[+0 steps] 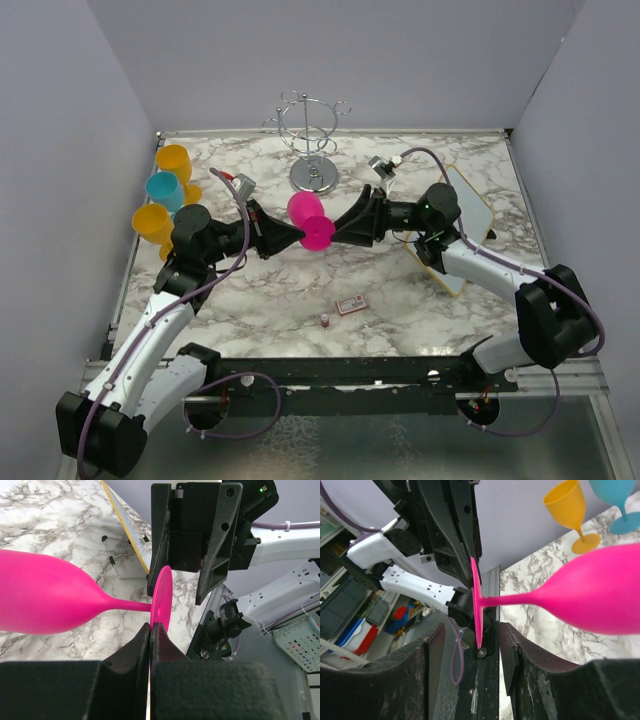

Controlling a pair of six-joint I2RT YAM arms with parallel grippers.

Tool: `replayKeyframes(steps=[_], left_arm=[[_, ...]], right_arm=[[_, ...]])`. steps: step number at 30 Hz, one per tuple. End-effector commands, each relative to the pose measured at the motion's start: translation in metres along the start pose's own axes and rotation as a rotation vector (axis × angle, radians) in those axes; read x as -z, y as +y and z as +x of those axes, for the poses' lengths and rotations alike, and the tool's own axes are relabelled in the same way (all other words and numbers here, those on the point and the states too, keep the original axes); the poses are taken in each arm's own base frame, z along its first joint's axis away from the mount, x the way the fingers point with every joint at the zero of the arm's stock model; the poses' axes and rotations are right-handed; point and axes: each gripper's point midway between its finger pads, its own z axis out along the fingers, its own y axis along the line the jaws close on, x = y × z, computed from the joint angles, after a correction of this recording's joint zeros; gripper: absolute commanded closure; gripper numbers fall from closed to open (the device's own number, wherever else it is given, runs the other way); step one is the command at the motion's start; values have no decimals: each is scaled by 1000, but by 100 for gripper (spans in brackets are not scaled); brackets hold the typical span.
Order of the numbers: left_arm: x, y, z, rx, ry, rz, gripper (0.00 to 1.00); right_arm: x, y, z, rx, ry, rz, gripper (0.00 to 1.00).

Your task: Take the wine glass off the wine glass rack

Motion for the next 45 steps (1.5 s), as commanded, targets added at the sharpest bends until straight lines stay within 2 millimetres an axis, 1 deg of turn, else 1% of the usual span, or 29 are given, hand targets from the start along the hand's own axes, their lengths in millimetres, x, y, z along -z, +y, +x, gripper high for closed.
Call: replayKeyframes(steps=[1,4,6,8,10,13,15,16,17,19,20,21,22,23,25,27,31,32,34,37,40,41,45], left_arm=[[-4,-14,2,-23,15,66,100],[-7,-16,5,-23,27,75,100],[-9,-17,6,-22,32,79,100],[-10,-18,7,-23,35,81,100],[-11,-18,6,-29,36,74,100],[-12,-17,4,-31,38,65,100],[-13,-16,4,-32,42,59,100],[-13,-16,3,-36,45,55,98],[-13,-16,2,-45,50,49,91],[-13,-13,0,-56,52,29,67],[-12,-13,0,-61,53,21,53],[-11,-13,-3,-68,47,12,43],[-11,-13,-4,-69,46,5,35],[-10,-14,-5,-72,44,3,29],[-9,-16,-9,-81,38,3,22],[-8,-16,-13,-90,29,-16,18],[-5,-10,-25,-113,6,-87,16],[-5,-8,-27,-113,3,-101,16],[-5,-4,-31,-108,-6,-132,16],[-5,-1,-35,-95,-13,-160,16],[-5,0,-37,-79,-9,-179,16],[-5,1,-38,-70,-6,-189,16],[-4,2,-45,-45,5,-234,16]], right_arm=[[-1,16,-4,49,-17,-66,55],[-1,13,-2,40,-15,-61,64],[-1,12,0,37,-12,-60,73],[0,11,1,35,-12,-57,84],[0,10,2,37,-9,-55,91],[1,9,6,42,5,-54,99],[2,10,8,60,20,-53,99],[3,11,9,71,26,-51,99],[4,12,9,90,30,-46,99],[5,12,7,130,34,-20,99],[6,12,4,159,33,2,99],[8,11,2,181,35,28,99],[9,10,-2,220,27,62,99],[13,8,-2,237,37,102,99],[19,4,-8,314,32,183,99],[29,1,-19,421,9,274,99],[53,-6,-36,541,-102,454,99],[57,-2,-36,614,-98,451,99],[59,9,-21,798,-21,367,99],[63,23,3,1027,94,237,99],[66,45,39,1339,185,-19,99],[67,50,43,1399,166,-52,99],[71,67,59,1546,76,-137,99]])
